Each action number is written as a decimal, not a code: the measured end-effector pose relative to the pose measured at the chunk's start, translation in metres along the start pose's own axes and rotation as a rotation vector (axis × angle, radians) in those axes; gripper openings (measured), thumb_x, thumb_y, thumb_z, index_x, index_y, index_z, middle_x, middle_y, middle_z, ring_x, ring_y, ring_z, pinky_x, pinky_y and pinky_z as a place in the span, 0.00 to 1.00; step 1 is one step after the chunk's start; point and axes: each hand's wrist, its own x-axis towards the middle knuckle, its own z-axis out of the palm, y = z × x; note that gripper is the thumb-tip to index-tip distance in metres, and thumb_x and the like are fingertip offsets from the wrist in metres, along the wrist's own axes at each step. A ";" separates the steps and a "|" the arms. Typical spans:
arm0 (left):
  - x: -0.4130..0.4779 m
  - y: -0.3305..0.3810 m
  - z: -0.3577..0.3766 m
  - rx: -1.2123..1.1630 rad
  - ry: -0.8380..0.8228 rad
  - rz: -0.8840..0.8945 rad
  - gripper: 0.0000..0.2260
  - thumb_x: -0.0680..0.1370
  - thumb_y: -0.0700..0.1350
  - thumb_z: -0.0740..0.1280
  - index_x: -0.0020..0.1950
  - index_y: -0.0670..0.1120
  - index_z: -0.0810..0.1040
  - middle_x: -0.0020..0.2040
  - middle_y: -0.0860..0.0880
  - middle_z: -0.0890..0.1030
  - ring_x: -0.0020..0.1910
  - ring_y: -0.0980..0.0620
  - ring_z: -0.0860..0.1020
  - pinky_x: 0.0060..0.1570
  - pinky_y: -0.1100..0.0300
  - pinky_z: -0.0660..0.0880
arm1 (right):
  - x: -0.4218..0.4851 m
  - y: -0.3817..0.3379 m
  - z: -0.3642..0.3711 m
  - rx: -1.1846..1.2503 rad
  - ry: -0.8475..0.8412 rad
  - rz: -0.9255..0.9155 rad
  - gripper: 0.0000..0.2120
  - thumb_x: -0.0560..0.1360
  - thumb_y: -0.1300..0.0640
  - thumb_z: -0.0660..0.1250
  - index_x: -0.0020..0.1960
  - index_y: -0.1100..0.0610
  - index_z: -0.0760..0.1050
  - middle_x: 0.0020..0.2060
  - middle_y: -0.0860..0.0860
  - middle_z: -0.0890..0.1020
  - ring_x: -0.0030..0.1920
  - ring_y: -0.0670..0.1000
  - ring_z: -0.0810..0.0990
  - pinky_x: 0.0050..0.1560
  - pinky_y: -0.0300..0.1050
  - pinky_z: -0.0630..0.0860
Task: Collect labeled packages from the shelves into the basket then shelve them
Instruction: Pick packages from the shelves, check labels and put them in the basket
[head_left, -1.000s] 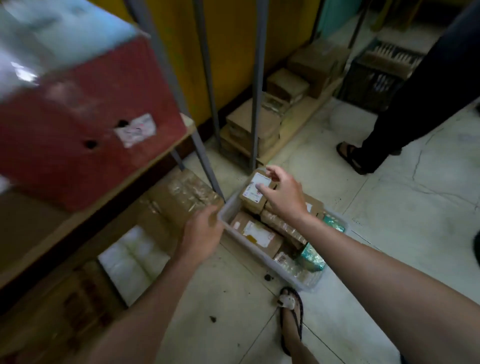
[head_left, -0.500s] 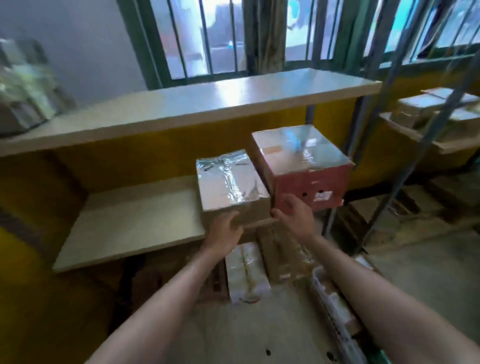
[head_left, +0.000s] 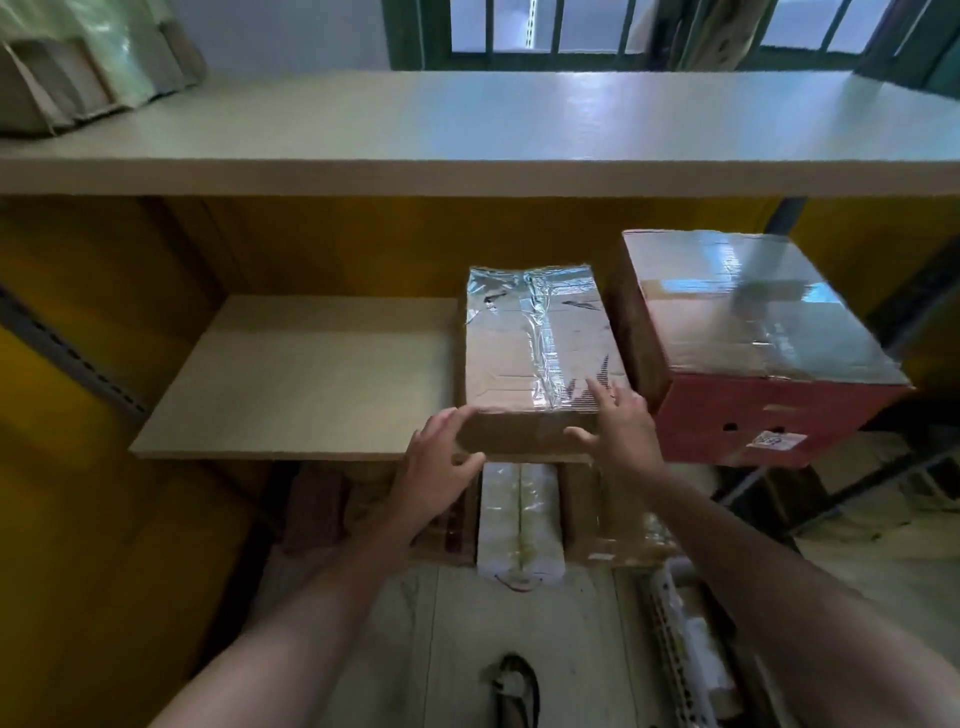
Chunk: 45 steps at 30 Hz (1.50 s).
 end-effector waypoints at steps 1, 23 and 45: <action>0.009 -0.004 0.005 -0.006 -0.017 -0.028 0.28 0.73 0.47 0.68 0.71 0.57 0.62 0.69 0.46 0.67 0.65 0.46 0.69 0.63 0.54 0.67 | 0.006 0.001 0.008 -0.105 -0.007 0.017 0.35 0.72 0.44 0.68 0.74 0.50 0.58 0.74 0.57 0.60 0.72 0.59 0.59 0.68 0.54 0.61; -0.018 -0.126 -0.080 0.082 -0.035 -0.086 0.53 0.63 0.49 0.78 0.73 0.60 0.41 0.75 0.50 0.58 0.72 0.46 0.58 0.68 0.49 0.62 | 0.008 -0.079 -0.024 0.523 -0.199 -0.197 0.32 0.63 0.55 0.78 0.66 0.55 0.74 0.61 0.55 0.76 0.62 0.55 0.75 0.61 0.39 0.69; -0.040 -0.071 -0.200 -0.509 0.402 -0.425 0.29 0.73 0.66 0.60 0.68 0.52 0.62 0.63 0.44 0.74 0.60 0.41 0.73 0.53 0.52 0.71 | -0.063 -0.216 -0.072 0.897 0.133 -0.270 0.43 0.66 0.38 0.71 0.73 0.38 0.51 0.59 0.39 0.73 0.54 0.41 0.76 0.48 0.35 0.78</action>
